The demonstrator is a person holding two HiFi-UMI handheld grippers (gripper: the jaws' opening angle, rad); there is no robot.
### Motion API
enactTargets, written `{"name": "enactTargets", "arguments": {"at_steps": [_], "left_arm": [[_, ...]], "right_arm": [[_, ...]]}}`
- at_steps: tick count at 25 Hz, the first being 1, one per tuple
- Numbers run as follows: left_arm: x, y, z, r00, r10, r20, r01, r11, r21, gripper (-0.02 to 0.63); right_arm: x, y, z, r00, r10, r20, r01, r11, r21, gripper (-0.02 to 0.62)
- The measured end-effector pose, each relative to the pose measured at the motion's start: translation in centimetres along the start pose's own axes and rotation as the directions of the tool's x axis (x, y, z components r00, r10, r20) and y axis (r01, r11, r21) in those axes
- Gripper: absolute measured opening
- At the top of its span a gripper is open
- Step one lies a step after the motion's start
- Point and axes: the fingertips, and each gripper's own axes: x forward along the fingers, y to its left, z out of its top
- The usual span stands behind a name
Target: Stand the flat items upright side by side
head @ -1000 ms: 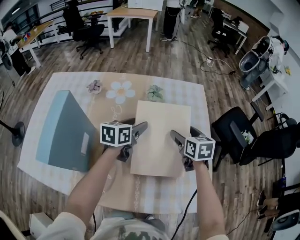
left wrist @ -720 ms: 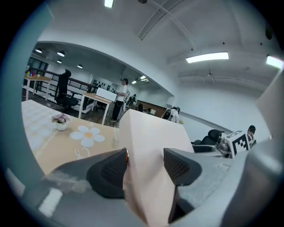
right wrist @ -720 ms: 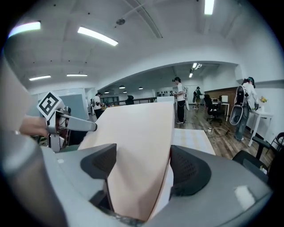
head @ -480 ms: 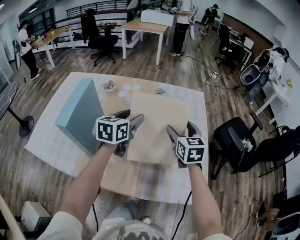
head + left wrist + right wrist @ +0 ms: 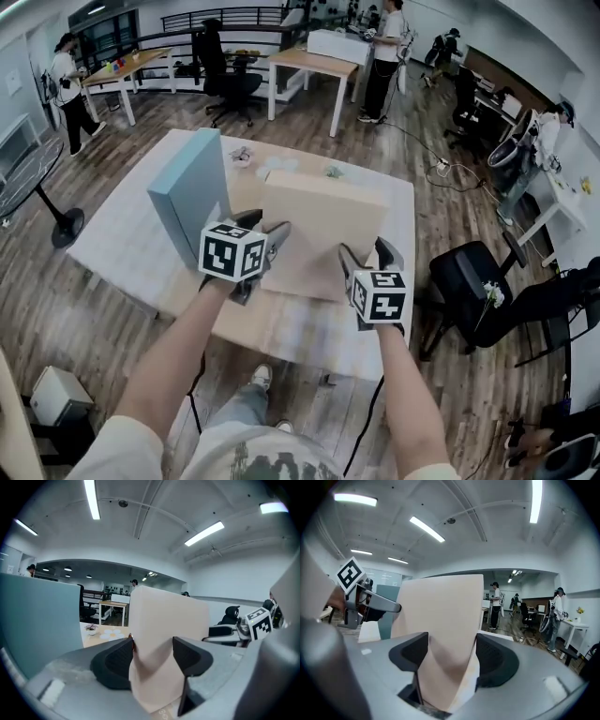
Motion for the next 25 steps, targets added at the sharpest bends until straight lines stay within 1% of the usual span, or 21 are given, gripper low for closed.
{"name": "enactTargets", "arguments": {"at_steps": [7,11,15,20,24,25], "left_arm": [[-3.7,-2.0,-2.0,0.997,0.068,-0.028,-0.068,0.998,0.015,0.270],[-4.7,-2.7,-2.6,0.995,0.089,-0.041,-0.089,0.996,0.014,0.270],[-5.1,-3.0,-2.9,0.993,0.113,-0.032,-0.113,0.994,0.005,0.270],[-5.1,-3.0,-3.0,0.990,0.144,-0.010,-0.144,0.990,-0.001,0.270],[-5.2,-2.8,-2.9,0.987,0.158,-0.001,-0.158,0.987,0.001,0.270],[-5.1,-2.7,-2.9,0.987,0.158,0.000,-0.158,0.987,0.002,0.270]], "right_arm": [[-3.4,1.8,-1.0,0.999,0.055,0.000,-0.055,0.998,-0.026,0.311],[-4.4,2.1,-1.3,0.995,0.098,0.001,-0.098,0.995,-0.036,0.313],[-5.0,2.2,-1.5,0.987,0.158,0.003,-0.158,0.986,-0.054,0.319],[-5.2,2.0,-1.5,0.966,0.258,0.006,-0.257,0.964,-0.073,0.325],[-4.9,1.6,-1.1,0.938,0.346,0.025,-0.343,0.935,-0.087,0.334],[-4.7,1.4,-0.9,0.930,0.366,0.031,-0.362,0.928,-0.090,0.345]]}}
